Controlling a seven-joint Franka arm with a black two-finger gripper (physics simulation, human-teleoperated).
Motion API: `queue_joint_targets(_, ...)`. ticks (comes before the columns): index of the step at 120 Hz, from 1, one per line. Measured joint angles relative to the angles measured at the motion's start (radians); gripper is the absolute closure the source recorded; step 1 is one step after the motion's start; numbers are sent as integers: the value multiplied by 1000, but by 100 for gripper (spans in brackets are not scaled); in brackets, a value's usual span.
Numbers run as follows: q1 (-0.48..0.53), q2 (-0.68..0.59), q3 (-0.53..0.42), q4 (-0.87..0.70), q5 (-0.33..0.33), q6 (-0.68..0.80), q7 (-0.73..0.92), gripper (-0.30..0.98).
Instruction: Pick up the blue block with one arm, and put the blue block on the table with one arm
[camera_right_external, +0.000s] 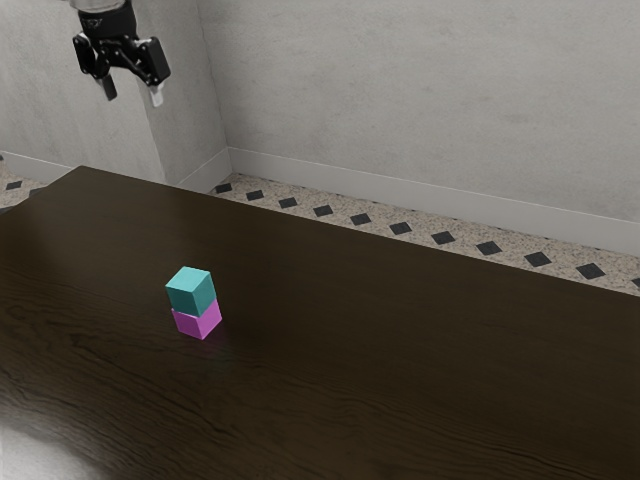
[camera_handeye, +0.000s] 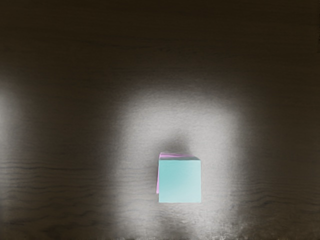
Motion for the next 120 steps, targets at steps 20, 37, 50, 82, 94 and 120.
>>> queue_joint_targets(20,2,-67,13,64,-20,-13,19,0)
queue_joint_targets(37,-9,-157,-108,121,-26,-24,28,0)
queue_joint_targets(50,-28,-163,-122,122,-29,-34,36,0)
queue_joint_targets(82,-38,-162,-122,-33,-25,5,35,0)
queue_joint_targets(94,-54,-205,-165,-276,-21,87,23,0)
queue_joint_targets(120,-76,-276,-146,-773,-21,334,-20,0)
